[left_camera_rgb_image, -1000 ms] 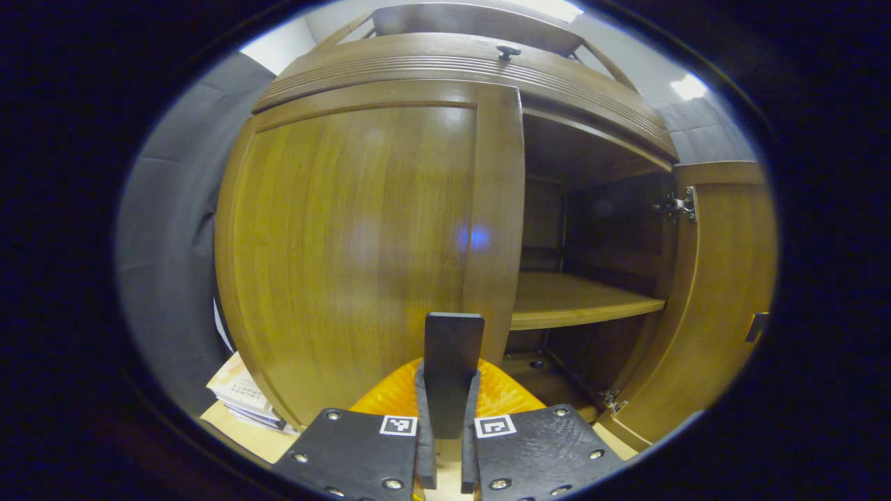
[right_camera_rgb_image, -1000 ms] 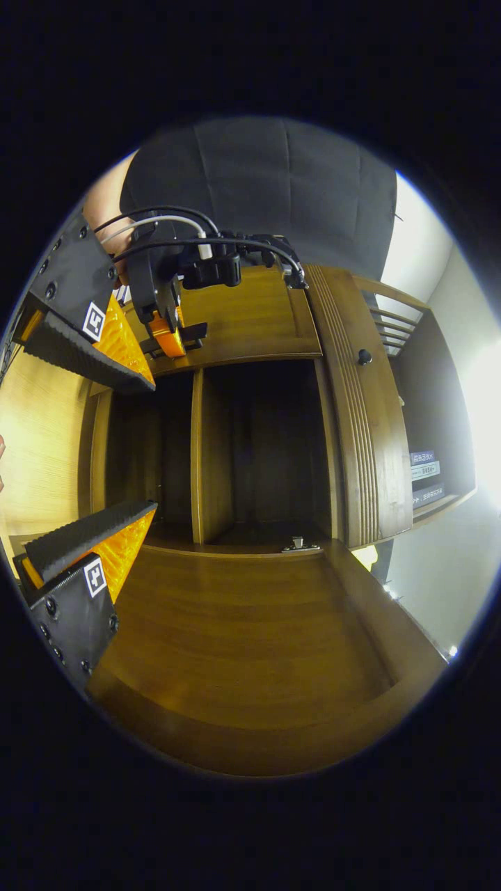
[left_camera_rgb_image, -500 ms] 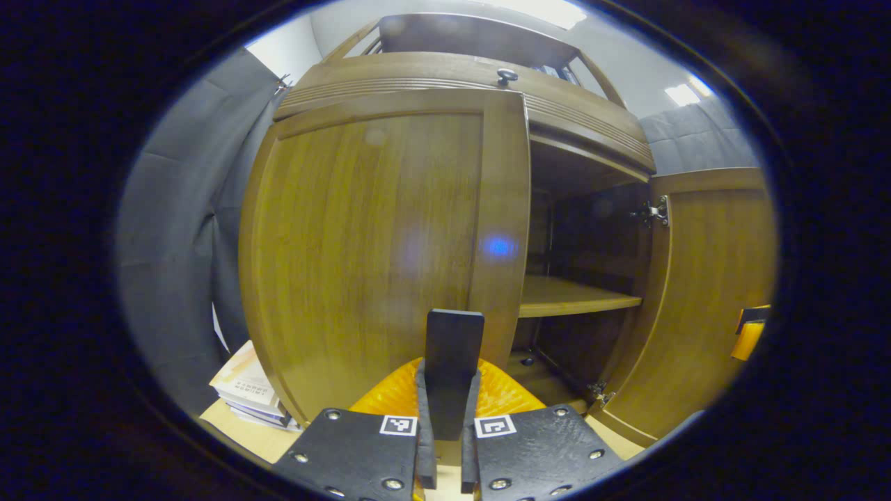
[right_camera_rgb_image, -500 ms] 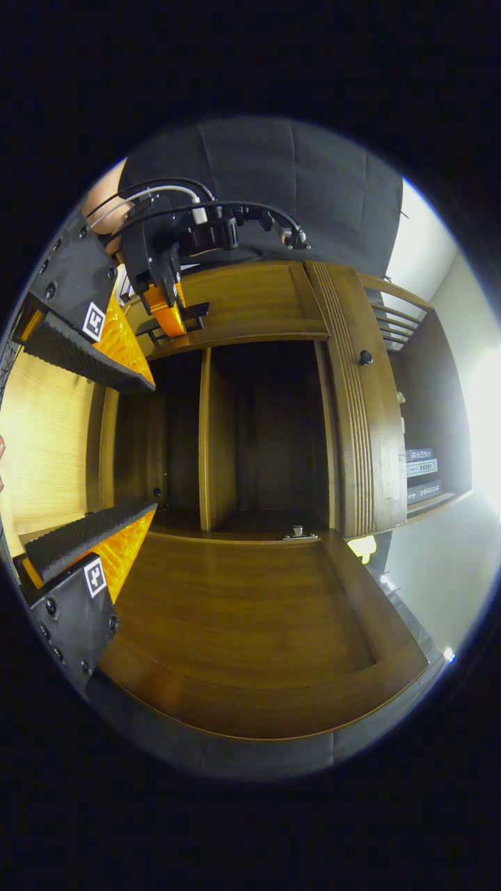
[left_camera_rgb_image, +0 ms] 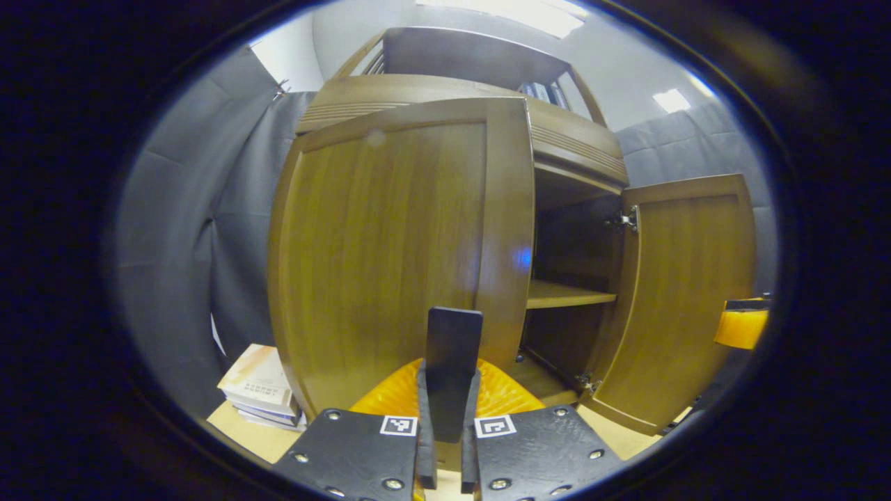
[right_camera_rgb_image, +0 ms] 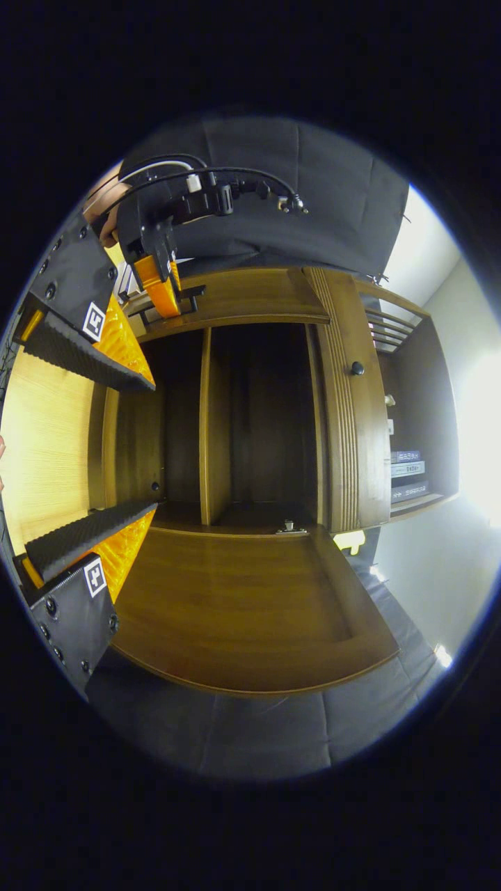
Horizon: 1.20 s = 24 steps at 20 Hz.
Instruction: Open the right door of the double-door shoe cabinet with the right hand, and open the left door with the left hand.
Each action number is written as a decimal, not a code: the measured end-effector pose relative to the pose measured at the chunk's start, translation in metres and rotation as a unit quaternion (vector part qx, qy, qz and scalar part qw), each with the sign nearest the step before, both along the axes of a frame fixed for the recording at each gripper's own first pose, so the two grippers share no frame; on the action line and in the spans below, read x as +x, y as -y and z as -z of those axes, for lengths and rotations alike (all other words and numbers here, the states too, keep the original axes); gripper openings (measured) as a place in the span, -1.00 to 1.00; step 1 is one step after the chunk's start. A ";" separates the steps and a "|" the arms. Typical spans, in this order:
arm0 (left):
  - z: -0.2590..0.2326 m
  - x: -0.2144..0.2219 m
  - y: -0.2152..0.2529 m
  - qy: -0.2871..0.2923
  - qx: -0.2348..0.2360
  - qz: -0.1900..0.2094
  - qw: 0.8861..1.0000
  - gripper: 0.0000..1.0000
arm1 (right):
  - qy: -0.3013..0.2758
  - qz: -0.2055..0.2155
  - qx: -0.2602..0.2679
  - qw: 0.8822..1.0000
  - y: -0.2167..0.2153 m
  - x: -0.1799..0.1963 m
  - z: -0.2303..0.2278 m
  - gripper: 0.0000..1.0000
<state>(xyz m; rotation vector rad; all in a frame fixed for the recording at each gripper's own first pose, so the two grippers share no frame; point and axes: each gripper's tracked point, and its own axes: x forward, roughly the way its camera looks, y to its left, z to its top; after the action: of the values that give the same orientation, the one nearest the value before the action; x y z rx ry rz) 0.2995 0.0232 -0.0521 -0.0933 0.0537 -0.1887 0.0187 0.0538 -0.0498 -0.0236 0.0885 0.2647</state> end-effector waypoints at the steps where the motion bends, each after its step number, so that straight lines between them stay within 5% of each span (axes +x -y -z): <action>1: -0.001 -0.004 -0.004 0.002 0.000 0.000 1.000 -0.68 | 0.000 0.002 -0.001 1.000 0.000 -0.004 0.001 0.86; 24: -0.003 -0.097 -0.117 0.020 -0.018 -0.001 1.000 -0.71 | -0.021 -0.051 -0.008 0.998 -0.058 -0.042 0.001 0.86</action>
<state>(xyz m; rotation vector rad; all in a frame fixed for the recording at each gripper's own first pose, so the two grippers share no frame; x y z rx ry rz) 0.2030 0.1401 -0.0492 -0.1253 0.0107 -0.1900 -0.0233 0.1123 -0.0509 -0.0392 0.1312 0.3660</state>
